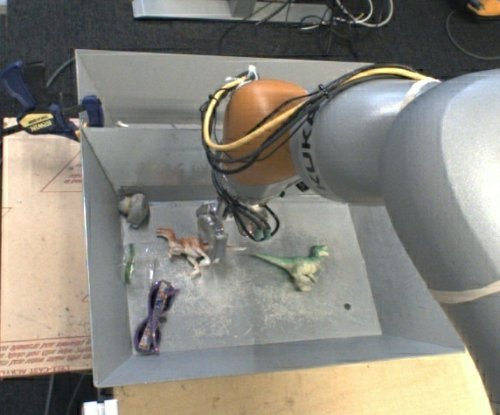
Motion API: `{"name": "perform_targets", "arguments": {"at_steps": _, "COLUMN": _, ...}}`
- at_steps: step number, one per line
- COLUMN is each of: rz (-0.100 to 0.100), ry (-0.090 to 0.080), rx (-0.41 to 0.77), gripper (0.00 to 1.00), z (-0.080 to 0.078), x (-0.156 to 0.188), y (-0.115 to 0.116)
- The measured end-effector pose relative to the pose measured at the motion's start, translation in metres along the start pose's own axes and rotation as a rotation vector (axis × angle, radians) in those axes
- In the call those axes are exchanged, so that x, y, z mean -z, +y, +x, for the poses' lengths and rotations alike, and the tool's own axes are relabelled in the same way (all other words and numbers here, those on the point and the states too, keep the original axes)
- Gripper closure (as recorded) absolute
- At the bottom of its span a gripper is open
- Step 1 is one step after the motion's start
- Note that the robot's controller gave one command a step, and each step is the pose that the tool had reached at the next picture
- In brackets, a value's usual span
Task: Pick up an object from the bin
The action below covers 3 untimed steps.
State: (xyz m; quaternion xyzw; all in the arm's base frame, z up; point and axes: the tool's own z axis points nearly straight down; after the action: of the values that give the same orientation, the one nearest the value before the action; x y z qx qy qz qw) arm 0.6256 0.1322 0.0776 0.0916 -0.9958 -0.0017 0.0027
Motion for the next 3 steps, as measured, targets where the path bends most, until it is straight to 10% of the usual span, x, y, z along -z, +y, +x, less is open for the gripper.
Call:
{"name": "perform_targets", "arguments": {"at_steps": 1, "rz": 0.000, "ry": 0.003, "rx": 0.000, "gripper": 0.00, "z": 0.0011, "x": -0.0015, "y": 0.0001}}
{"name": "perform_targets", "arguments": {"at_steps": 2, "rz": 0.000, "ry": 0.004, "rx": 0.000, "gripper": 1.00, "z": 0.0012, "x": -0.0016, "y": -0.0001}}
{"name": "perform_targets", "arguments": {"at_steps": 3, "rz": 0.000, "ry": 0.004, "rx": 0.000, "gripper": 0.00, "z": 0.0012, "x": -0.0016, "y": -0.0001}}
